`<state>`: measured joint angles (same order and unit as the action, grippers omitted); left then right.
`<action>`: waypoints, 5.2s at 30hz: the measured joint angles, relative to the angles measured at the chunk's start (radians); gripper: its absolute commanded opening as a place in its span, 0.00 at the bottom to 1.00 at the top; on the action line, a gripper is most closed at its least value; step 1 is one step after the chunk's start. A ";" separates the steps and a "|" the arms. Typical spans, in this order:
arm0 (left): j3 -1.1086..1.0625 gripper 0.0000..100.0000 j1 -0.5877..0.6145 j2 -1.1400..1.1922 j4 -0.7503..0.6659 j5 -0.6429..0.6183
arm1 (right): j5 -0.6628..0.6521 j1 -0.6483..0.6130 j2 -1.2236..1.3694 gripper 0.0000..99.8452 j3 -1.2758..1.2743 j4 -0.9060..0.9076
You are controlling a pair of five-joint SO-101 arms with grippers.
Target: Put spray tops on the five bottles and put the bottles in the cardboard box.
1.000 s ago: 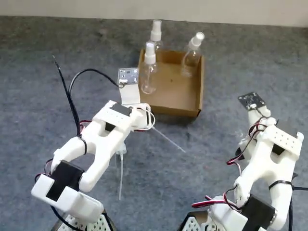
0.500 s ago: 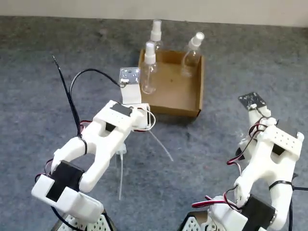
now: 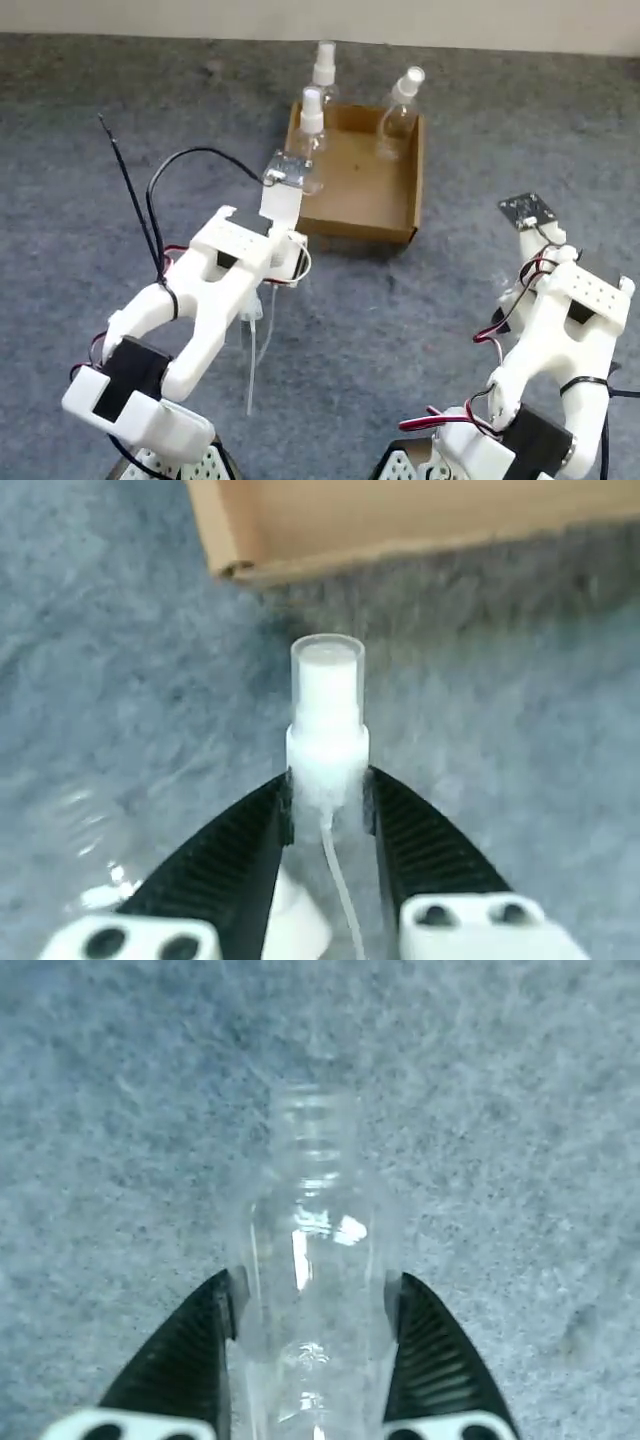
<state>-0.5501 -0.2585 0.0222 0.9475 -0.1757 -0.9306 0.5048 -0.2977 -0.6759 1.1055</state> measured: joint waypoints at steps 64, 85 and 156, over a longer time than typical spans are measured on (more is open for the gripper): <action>0.336 0.02 0.109 0.086 0.183 0.057 | 0.075 0.175 0.000 0.09 0.000 0.000; -0.161 0.02 0.190 -0.486 0.175 0.100 | 0.311 0.012 0.201 0.21 0.160 -0.026; -0.069 0.00 0.279 -0.733 0.054 0.100 | 0.453 -0.535 -0.198 0.00 0.410 0.255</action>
<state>-0.6191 0.0207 -0.7112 1.0012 -0.0760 -0.4780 -0.0307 -0.4956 -0.2662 1.3602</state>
